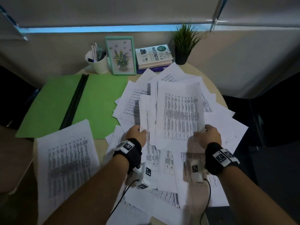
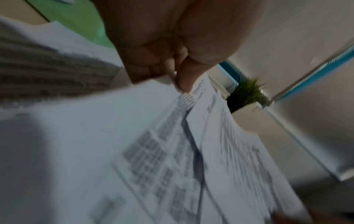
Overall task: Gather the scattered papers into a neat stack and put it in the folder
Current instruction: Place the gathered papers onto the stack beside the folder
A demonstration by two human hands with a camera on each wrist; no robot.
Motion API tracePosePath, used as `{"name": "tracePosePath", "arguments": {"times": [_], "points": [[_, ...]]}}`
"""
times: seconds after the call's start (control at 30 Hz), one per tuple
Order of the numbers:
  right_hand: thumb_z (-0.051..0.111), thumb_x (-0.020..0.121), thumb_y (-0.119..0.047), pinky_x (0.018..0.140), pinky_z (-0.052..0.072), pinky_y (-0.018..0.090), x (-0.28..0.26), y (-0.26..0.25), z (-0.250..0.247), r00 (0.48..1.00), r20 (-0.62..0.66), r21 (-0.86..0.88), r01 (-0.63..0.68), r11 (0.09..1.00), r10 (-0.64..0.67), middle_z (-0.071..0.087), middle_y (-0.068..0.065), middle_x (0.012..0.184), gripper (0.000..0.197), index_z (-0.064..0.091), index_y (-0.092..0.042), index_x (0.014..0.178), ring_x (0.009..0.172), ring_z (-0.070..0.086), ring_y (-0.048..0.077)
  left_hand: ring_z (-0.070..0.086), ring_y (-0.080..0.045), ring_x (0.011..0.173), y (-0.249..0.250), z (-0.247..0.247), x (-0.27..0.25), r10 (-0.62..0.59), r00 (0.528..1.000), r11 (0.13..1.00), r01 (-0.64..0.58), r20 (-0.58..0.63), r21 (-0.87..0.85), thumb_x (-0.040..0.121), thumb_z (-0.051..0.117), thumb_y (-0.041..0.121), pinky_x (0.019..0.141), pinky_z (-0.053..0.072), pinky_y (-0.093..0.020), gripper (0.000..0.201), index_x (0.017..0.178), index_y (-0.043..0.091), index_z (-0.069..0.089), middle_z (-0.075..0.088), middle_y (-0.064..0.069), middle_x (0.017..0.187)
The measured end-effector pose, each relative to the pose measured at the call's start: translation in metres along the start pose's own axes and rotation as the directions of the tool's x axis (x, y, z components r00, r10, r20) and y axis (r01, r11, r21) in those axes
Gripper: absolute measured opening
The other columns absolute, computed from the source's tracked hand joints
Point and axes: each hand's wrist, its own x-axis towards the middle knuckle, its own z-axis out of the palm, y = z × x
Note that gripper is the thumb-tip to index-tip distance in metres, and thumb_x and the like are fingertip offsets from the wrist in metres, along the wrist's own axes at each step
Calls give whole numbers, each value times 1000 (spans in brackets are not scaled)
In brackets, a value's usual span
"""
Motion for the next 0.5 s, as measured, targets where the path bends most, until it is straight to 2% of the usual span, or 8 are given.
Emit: {"name": "tracePosePath", "arguments": {"times": [0.07, 0.13, 0.23, 0.3, 0.33, 0.43, 0.5], "points": [[69, 88, -22, 93, 50, 40, -2, 5, -4, 999, -23, 9, -24, 1000, 24, 61, 17, 128, 55, 50, -10, 138, 111, 60, 36, 54, -30, 120, 5, -13, -3, 10, 999, 1000, -10, -53, -6, 100, 47, 19, 99, 41, -33, 34, 132, 6, 52, 56, -12, 135], [67, 88, -21, 92, 51, 40, -3, 11, -7, 999, -28, -10, -16, 1000, 16, 63, 16, 124, 50, 52, -11, 135, 108, 60, 36, 47, -30, 129, 6, -31, -8, 30, 992, 999, -33, -122, -27, 101, 45, 19, 103, 37, -35, 40, 139, 5, 45, 50, -10, 141], [64, 89, -16, 78, 49, 35, -6, 14, -9, 999, -5, -25, 42, 999, -42, 63, 10, 99, 28, 59, -8, 114, 88, 57, 31, 57, -31, 116, 2, -65, -9, 97, 961, 991, -117, -260, -61, 100, 47, 18, 95, 43, -36, 29, 126, 8, 56, 61, -8, 125], [62, 90, -12, 72, 44, 31, -9, 14, -9, 998, 10, -13, 62, 998, -62, 59, 10, 93, 12, 57, -11, 101, 82, 53, 28, 59, -31, 109, -1, -88, -9, 136, 926, 984, -167, -351, -62, 100, 48, 17, 91, 44, -36, 24, 120, 9, 59, 63, -10, 120], [61, 89, -11, 72, 43, 30, -11, 13, -8, 997, 19, -6, 70, 998, -69, 60, 10, 94, 11, 55, -11, 98, 82, 53, 28, 59, -31, 108, -2, -99, -11, 151, 903, 980, -191, -402, -61, 100, 47, 17, 90, 44, -37, 23, 118, 8, 58, 63, -11, 119], [56, 88, -6, 71, 44, 32, -13, 10, -5, 993, 6, 11, 122, 992, -122, 64, 14, 98, 17, 59, -8, 104, 83, 55, 30, 58, -30, 100, -3, -129, -19, 179, 813, 955, -279, -555, -100, 101, 44, 21, 84, 46, -39, 19, 114, 13, 55, 62, -10, 112], [49, 87, 0, 73, 47, 35, -15, 6, -2, 985, -12, 63, 171, 983, -170, 65, 17, 99, 30, 60, -10, 113, 85, 57, 32, 58, -25, 87, -4, -147, -25, 192, 758, 922, -357, -623, -150, 101, 45, 21, 75, 50, -38, 10, 103, 16, 53, 61, -6, 102]]}}
